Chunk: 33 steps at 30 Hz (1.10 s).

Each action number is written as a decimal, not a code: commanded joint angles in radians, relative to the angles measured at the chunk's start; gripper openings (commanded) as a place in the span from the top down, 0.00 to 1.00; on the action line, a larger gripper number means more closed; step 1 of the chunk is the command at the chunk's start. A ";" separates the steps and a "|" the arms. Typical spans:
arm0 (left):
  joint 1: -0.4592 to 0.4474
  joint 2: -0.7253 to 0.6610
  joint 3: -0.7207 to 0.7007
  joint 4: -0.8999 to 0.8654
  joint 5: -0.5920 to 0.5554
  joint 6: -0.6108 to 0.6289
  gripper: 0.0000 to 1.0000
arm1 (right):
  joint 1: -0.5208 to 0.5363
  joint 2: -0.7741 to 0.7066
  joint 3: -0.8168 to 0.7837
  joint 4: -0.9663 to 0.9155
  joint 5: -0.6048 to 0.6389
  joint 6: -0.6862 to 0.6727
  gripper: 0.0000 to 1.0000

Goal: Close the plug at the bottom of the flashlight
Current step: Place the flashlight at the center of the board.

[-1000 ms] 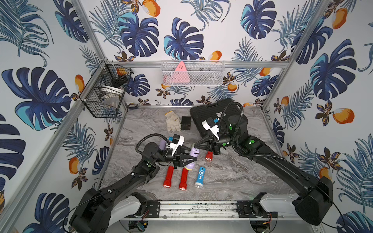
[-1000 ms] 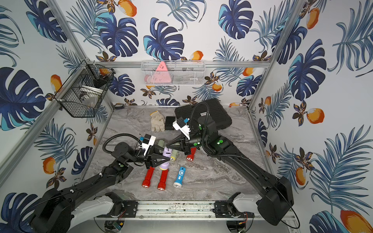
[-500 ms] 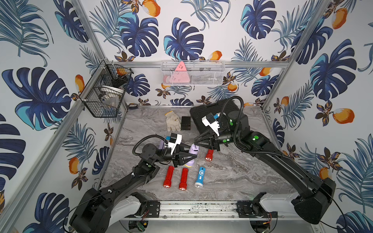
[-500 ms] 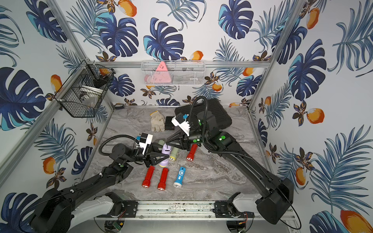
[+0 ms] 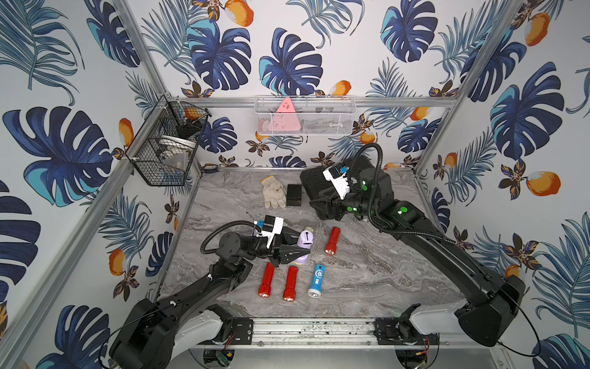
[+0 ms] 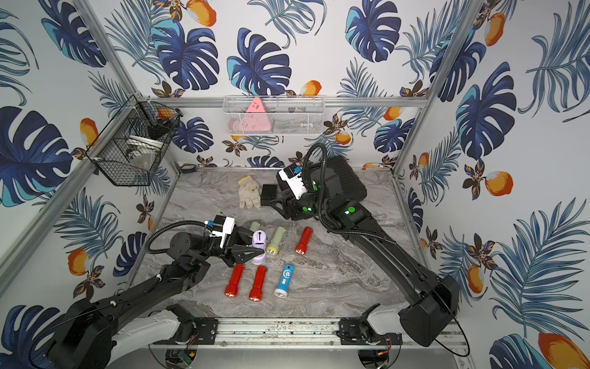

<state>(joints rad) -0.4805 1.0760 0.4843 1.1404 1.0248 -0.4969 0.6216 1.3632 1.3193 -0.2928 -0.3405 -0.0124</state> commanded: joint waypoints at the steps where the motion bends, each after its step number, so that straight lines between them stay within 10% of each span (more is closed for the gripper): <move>1: -0.005 -0.019 -0.002 -0.077 -0.080 0.052 1.00 | -0.020 -0.010 -0.063 0.062 0.243 0.044 0.31; 11: -0.078 -0.130 -0.011 -0.611 -0.449 0.245 1.00 | -0.357 0.022 -0.310 0.220 0.238 0.305 0.16; 24: -0.071 -0.214 0.174 -1.482 -1.092 0.277 1.00 | -0.401 0.008 -0.370 0.229 0.372 0.249 0.00; 33: 0.060 -0.082 0.244 -1.676 -1.148 0.213 1.00 | -0.401 -0.051 -0.379 0.213 0.413 0.232 0.00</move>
<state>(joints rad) -0.4503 0.9661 0.7166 -0.4606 -0.1013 -0.2268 0.2207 1.3247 0.9428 -0.1005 0.0513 0.2375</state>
